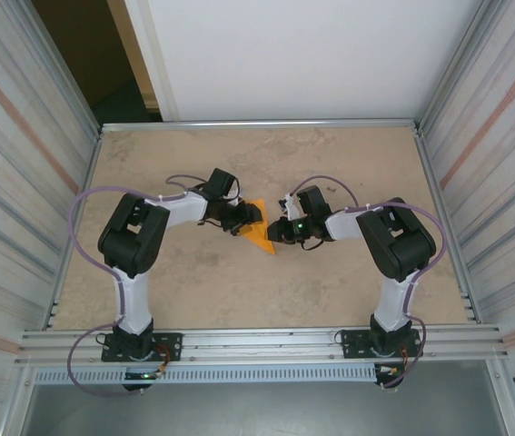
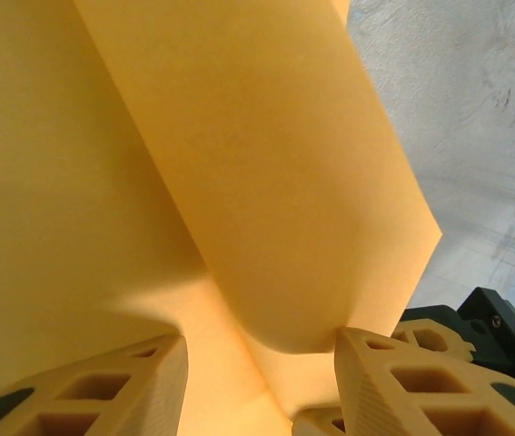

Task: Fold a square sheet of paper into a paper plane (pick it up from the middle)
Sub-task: Fourth fold the wing at the center of the table.

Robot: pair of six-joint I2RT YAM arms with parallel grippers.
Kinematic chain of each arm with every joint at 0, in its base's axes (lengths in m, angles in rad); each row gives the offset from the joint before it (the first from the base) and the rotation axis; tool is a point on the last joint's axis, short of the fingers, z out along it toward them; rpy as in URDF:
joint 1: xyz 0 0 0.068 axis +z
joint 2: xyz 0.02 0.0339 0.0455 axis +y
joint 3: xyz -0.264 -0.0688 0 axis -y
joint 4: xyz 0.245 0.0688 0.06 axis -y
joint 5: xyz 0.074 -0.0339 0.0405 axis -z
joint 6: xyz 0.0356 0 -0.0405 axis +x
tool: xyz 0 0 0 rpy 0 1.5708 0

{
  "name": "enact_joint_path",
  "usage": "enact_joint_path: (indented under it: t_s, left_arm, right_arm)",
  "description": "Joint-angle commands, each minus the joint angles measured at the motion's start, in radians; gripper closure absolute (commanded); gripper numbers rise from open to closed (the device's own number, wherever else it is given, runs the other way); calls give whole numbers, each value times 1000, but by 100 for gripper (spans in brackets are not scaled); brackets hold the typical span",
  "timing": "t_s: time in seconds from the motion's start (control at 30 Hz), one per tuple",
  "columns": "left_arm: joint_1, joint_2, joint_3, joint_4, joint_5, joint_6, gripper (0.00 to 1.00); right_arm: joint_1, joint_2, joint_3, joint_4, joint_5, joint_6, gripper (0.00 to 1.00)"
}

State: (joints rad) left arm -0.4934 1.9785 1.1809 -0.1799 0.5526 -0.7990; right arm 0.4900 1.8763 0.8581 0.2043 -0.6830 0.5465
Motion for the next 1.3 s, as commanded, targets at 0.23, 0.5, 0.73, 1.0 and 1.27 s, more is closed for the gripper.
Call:
enact_joint_path:
  t_s: [0.23,0.5,0.73,1.0,1.27]
  left_arm:
    - [-13,78,-6,-189,-122,35,53]
    - [-24,105,14,-239,-149,41,52]
    - [-32,111,24,-274,-177,52,52]
    - [-36,143,23,-285,-186,51,52]
    - [-43,160,48,-333,-215,79,52]
  right_arm:
    - [2,-73,-42,-84,-21,4,80]
    - [24,-82,-44,-131,10,-28,79]
    - [32,-52,-37,-135,10,-37,86]
    - [26,-38,-36,-140,12,-36,89]
    - [-4,-174,-64,-126,57,8,74]
